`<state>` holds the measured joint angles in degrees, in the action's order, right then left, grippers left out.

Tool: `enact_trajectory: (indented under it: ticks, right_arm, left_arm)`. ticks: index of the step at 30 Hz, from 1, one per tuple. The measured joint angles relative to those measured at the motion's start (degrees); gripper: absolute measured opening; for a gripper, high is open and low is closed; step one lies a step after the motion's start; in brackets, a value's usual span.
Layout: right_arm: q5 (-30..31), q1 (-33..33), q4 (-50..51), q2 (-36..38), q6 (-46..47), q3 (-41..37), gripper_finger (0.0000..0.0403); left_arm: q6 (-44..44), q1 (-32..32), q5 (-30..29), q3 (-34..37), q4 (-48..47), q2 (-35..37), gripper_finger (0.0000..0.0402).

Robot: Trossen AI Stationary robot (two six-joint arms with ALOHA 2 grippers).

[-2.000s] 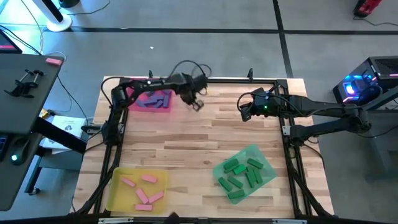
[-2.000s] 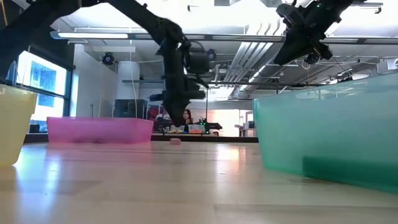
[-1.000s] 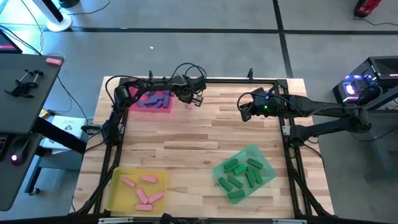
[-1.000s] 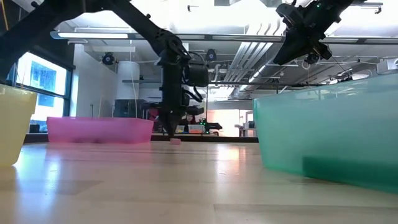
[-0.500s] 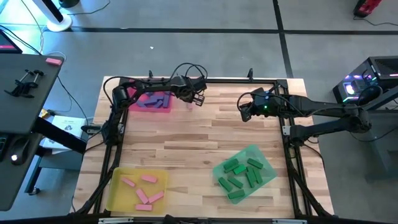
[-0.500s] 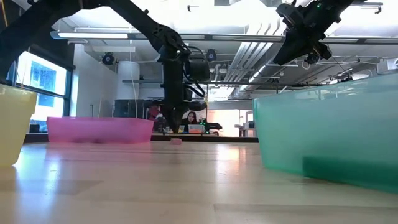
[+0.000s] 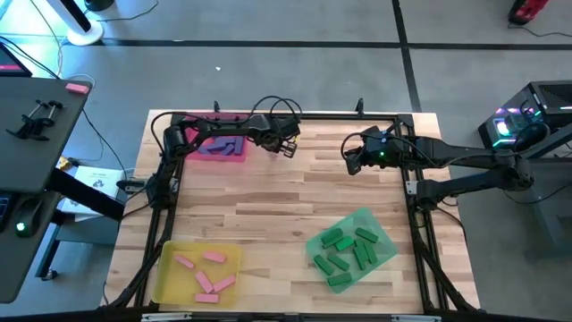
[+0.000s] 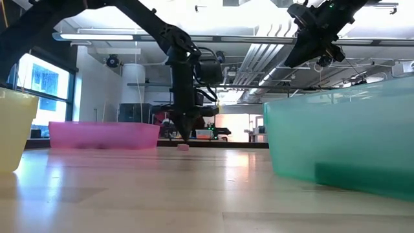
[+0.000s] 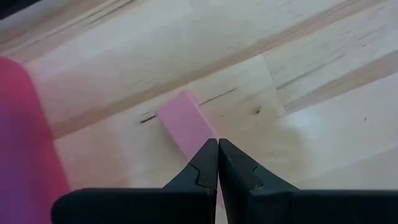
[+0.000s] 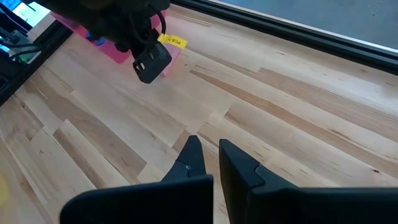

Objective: Sort blocks
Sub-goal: Put the pink block into the yellow bin

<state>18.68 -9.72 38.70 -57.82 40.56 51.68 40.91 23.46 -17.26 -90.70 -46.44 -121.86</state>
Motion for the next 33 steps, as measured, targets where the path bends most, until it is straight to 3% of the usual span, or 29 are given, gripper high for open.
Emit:
enact_trajectory:
  ticks: [16, 20, 25, 31, 33]
  right_arm:
    - [-0.1, 0.0, 0.0, 0.0, 1.0, 0.0, 0.0000]
    - [-0.3, 0.0, 0.0, 0.0, 1.5, 0.0, 0.0000]
    - [-0.4, 0.0, 0.0, 0.0, 0.9, 0.0, 0.0000]
    - [-0.4, 0.0, 0.0, 0.0, 0.5, 0.0, 0.0000]
    - [-0.4, 0.0, 0.0, 0.0, 0.0, 0.0, 0.0000]
  left_arm:
    - [-2.8, -0.4, 2.1, -0.2, -1.7, -1.5, 0.0000]
    - [-17.7, -1.9, 5.6, -0.2, -4.7, -1.5, 0.0000]
    - [-39.8, -5.9, 15.3, -0.2, -17.2, -1.3, 0.0000]
    - [-48.8, -12.6, 27.1, 0.1, -25.4, -1.9, 0.0000]
    - [-48.6, -14.2, 26.2, -0.1, -25.9, -1.9, 0.0000]
